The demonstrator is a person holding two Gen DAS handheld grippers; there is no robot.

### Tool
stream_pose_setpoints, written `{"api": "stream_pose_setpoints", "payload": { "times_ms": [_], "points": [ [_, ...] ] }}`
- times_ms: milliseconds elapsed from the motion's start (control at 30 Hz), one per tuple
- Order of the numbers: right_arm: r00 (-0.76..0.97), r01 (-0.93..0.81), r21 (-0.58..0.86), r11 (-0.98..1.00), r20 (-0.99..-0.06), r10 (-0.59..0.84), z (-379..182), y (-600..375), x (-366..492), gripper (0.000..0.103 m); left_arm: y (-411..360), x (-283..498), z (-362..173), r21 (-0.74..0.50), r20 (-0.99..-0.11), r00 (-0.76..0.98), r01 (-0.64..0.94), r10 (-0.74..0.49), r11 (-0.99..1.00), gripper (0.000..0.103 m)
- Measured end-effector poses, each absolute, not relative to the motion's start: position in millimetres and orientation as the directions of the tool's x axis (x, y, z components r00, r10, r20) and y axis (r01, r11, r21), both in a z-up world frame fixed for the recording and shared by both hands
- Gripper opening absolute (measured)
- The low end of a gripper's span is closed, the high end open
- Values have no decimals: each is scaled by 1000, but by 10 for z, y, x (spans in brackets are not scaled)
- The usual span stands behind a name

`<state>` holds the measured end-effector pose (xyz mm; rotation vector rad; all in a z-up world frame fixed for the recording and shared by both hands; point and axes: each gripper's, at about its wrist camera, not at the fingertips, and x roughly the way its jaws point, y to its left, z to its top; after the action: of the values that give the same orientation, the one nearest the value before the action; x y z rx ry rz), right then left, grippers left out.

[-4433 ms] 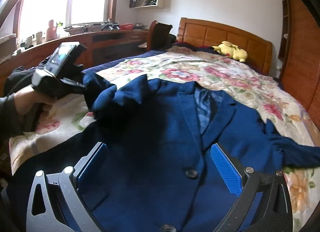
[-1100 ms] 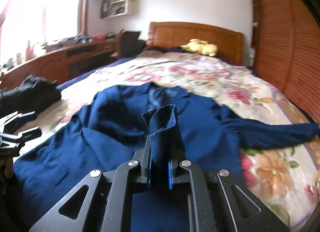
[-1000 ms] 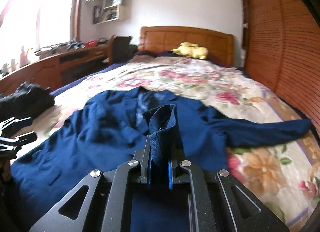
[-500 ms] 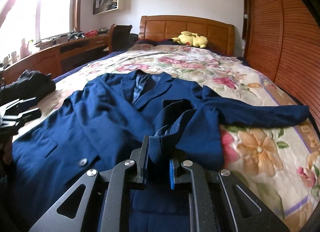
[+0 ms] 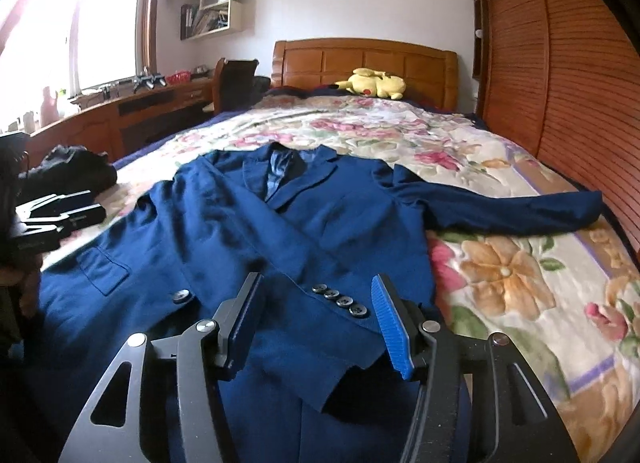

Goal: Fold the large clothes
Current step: 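Fold that side over toward the jacket center with the right gripper, release, then move the right gripper to the outstretched sleeve cuff and close on it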

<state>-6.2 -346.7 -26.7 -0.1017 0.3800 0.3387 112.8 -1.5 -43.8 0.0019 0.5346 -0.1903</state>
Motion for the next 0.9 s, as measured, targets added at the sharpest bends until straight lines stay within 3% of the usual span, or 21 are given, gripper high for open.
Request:
{"api": "stream_pose_setpoints", "payload": {
  "times_ms": [267, 600, 733, 900],
  "points": [
    [867, -317, 18, 948, -400, 297, -206, -3586, 8, 58, -85, 1154, -409, -61, -500, 842, 197, -201, 978, 78],
    [895, -211, -142, 967, -425, 133, 94, -3807, 306, 68, -232, 1282, -413, -61, -501, 835, 230, -229, 971, 78],
    [887, -194, -146, 970, -449, 110, 133, -3918, 557, 77, -264, 1344, -418, -63, -502, 834, 231, -231, 971, 78],
    [862, -169, -154, 973, -502, 70, 33, -4099, 1068, 78, -297, 1409, -432, -65, -506, 830, 234, -234, 970, 78]
  ]
}}
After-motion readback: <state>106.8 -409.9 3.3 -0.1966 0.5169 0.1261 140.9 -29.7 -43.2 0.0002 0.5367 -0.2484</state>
